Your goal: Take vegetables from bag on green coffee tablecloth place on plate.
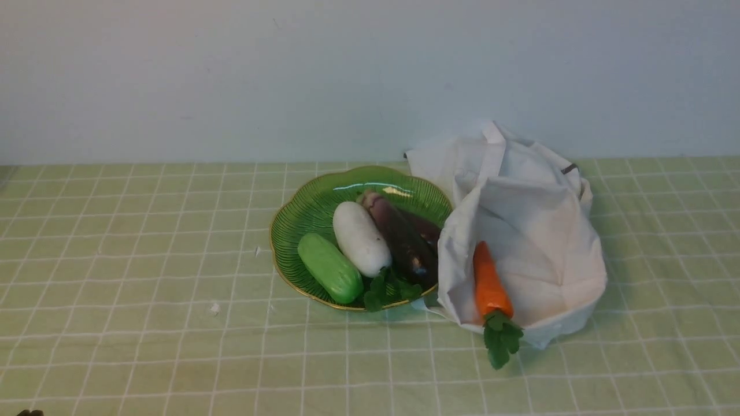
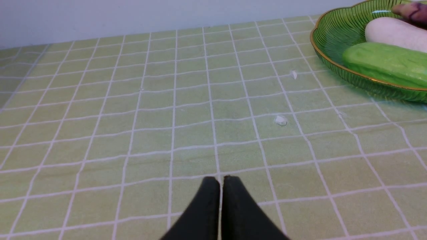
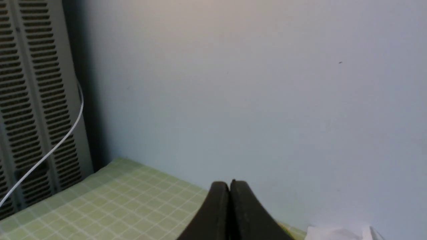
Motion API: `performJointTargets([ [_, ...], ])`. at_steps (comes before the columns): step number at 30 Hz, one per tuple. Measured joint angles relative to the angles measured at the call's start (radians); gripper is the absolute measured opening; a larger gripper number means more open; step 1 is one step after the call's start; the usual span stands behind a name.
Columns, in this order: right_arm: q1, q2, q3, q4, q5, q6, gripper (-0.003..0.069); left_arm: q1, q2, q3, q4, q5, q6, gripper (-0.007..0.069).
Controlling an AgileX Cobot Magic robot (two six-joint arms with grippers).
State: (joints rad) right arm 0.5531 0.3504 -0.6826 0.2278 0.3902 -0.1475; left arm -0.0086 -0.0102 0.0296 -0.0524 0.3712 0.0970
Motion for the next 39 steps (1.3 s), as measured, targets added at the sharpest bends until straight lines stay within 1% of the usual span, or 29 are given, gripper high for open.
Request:
performJointTargets([
  [3, 0.0, -0.001, 0.09, 0.004, -0.119, 0.0, -0.0015, 0.0, 0.0, 0.0, 0.0, 0.0, 0.0, -0.0004],
  [6, 0.0, -0.001, 0.136, 0.004, -0.151, 0.0, -0.0015, 0.0, 0.0, 0.0, 0.0, 0.0, 0.0, -0.0004],
  [16, 0.0, -0.001, 0.222, 0.004, -0.098, 0.0, -0.0015, 0.0, 0.0, 0.0, 0.0, 0.0, 0.0, -0.0004],
  [23, 0.0, -0.001, 0.231, 0.004, -0.028, 0.0, -0.0015, 0.0, 0.0, 0.0, 0.0, 0.0, 0.0, -0.0004],
  [32, 0.0, -0.002, 0.231, 0.003, -0.014, 0.0, -0.0015, 0.0, 0.0, 0.0, 0.0, 0.0, 0.0, -0.0004],
  [36, -0.02, -0.04, 0.278, -0.042, -0.05, 0.009, -0.0015, 0.0, 0.0, 0.0, 0.0, 0.0, 0.0, -0.0004],
  [38, -0.043, -0.064, 0.317, -0.064, -0.078, 0.027, -0.0015, 0.0, 0.0, 0.0, 0.0, 0.0, 0.0, -0.0004],
  [39, -0.076, -0.095, 0.367, -0.099, -0.094, 0.06, -0.0015, 0.0, 0.0, 0.0, 0.0, 0.0, 0.0, -0.0004],
])
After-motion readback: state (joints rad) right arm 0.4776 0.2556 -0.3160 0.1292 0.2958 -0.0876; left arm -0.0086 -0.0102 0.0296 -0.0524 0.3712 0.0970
